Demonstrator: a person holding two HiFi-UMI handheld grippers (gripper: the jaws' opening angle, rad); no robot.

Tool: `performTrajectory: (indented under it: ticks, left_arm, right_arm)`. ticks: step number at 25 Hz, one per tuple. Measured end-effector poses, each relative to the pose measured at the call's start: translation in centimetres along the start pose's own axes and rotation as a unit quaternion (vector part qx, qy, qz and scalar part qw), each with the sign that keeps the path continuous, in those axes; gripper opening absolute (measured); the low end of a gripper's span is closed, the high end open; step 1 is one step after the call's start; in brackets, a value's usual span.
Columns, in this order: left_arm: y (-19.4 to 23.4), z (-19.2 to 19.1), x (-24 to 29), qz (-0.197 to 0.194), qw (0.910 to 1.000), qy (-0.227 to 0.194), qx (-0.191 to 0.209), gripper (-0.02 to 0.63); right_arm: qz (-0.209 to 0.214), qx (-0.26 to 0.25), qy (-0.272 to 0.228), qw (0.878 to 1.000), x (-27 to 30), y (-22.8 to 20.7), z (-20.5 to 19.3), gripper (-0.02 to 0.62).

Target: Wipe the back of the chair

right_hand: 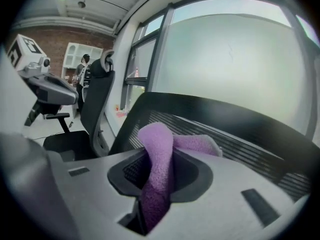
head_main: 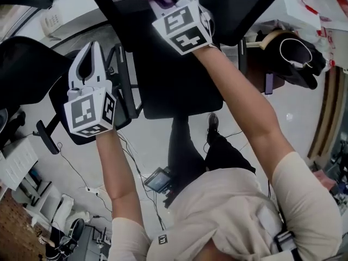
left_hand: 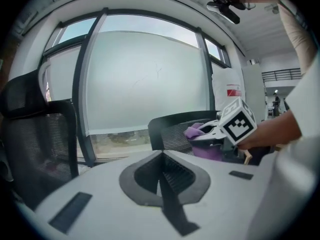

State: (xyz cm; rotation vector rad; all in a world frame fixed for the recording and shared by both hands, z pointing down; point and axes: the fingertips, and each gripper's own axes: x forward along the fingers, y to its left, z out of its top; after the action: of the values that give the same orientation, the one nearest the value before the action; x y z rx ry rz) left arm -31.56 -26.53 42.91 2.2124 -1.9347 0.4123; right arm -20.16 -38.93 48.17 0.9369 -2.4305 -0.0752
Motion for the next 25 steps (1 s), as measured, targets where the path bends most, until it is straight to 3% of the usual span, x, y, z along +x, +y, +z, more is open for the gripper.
performTrajectory:
  ticks: [5, 13, 19, 25]
  left_arm:
    - [3.4, -1.6, -2.1, 0.023, 0.9997, 0.004, -0.009, 0.008]
    - [5.4, -2.3, -3.4, 0.033, 0.9993, 0.005, -0.017, 0.008]
    - [3.5, -1.7, -2.2, 0.012, 0.9999, 0.002, -0.009, 0.008]
    - [-1.6, -0.4, 0.6, -0.031, 0.9995, -0.002, 0.005, 0.008]
  right_arm:
    - [0.063, -0.036, -0.001, 0.997, 4.8, 8.2, 3.3, 0.091]
    - [0.055, -0.043, -0.001, 0.998, 5.3, 9.1, 3.7, 0.091]
    - [0.036, -0.038, 0.013, 0.999, 4.2, 7.2, 2.1, 0.089]
    - [-0.028, -0.008, 0.048, 0.998, -0.6, -0.6, -4.2, 0.087]
